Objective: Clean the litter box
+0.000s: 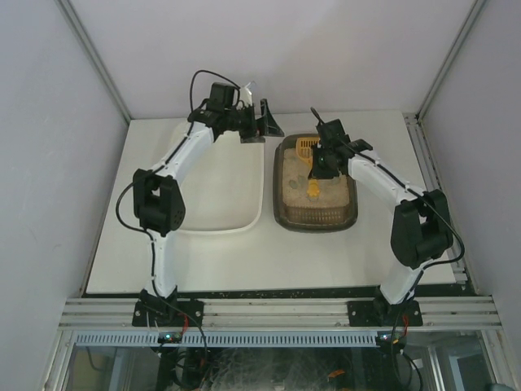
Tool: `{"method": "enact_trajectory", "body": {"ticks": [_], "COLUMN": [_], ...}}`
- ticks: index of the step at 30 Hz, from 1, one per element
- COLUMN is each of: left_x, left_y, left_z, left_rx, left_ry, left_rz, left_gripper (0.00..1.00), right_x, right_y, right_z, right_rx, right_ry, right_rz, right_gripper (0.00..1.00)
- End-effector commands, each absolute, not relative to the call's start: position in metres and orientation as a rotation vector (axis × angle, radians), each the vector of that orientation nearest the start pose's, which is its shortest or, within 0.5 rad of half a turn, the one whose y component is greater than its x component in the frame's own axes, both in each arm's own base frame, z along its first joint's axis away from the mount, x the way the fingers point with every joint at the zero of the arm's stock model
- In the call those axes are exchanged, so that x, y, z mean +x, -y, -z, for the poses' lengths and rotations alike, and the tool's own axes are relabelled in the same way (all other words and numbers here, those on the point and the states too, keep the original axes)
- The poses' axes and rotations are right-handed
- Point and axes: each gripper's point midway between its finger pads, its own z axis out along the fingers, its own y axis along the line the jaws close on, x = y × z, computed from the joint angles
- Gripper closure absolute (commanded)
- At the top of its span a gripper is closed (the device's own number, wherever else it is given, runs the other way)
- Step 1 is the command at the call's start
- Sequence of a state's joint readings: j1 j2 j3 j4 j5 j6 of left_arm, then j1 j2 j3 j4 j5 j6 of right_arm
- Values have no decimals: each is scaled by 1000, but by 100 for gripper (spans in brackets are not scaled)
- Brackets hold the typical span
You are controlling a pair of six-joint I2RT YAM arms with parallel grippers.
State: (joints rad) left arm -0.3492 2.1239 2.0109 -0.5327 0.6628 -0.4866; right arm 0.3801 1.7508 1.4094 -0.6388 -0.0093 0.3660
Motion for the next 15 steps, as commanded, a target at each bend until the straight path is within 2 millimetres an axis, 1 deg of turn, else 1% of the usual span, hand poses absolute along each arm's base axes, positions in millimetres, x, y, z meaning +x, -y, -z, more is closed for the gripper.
{"method": "enact_trajectory", "body": {"ticks": [1, 3, 5, 9, 10, 15], "left_x": [482, 482, 480, 474, 473, 475], "left_y": [320, 326, 334, 344, 345, 343], "left_z": [-238, -237, -235, -227, -224, -211], "left_rx": [257, 260, 278, 311, 316, 331], "left_ry": [-2256, -2255, -2250, -2263, -2270, -2294], "left_rz": [1147, 1154, 1161, 1159, 1146, 1095], "left_gripper": [0, 4, 10, 29, 32, 31], "right_x": [379, 374, 368, 361, 360, 352], "right_y": [-180, -183, -186, -193, -194, -201], "right_z": [-148, -150, -153, -161, -163, -175], "right_rx": [-92, -108, -127, -164, -167, -168], "right_ry": [-2549, -2553, -2547, -2517, -2510, -2489], "right_rz": [-351, -344, -330, -293, -290, -323], "right_gripper": [100, 100, 100, 100, 100, 100]}}
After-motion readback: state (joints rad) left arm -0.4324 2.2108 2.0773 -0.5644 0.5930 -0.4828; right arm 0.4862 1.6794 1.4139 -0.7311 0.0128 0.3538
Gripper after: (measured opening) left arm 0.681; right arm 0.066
